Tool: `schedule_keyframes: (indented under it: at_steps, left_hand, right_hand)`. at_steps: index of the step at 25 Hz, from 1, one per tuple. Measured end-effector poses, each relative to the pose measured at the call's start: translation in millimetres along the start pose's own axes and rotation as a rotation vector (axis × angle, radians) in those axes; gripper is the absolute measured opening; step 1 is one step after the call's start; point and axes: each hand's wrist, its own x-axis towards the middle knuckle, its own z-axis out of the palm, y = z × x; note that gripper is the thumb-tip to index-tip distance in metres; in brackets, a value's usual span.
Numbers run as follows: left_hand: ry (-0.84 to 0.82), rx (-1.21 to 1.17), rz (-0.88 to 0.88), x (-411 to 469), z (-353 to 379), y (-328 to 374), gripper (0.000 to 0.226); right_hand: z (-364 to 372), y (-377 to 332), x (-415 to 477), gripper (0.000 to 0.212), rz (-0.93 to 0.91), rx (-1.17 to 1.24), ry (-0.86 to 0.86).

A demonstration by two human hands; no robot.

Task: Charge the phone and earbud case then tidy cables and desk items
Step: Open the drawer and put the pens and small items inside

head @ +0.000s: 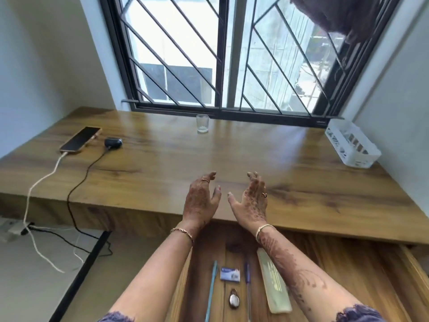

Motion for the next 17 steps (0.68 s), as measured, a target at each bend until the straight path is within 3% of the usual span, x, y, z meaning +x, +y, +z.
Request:
schedule_keyframes:
  at_steps: [4, 8, 13, 17]
  left_hand:
    - [0.019, -0.062, -0.072, 65, -10, -22, 0.045]
    - [-0.021, -0.151, -0.191, 136, -5, -58, 0.048]
    - [-0.155, -0.218, -0.285, 231, 20, -103, 0.058]
    - [-0.123, -0.236, -0.32, 309, 44, -132, 0.078]
  right_hand:
    - [35, -23, 69, 0.079, 0.011, 0.208, -0.069]
    - [73, -40, 141, 0.08, 0.186, 0.467, -0.112]
    - [129, -47, 233, 0.091, 0.141, 0.409, -0.139]
    - [170, -52, 307, 0.092, 0.034, 0.221, -0.152]
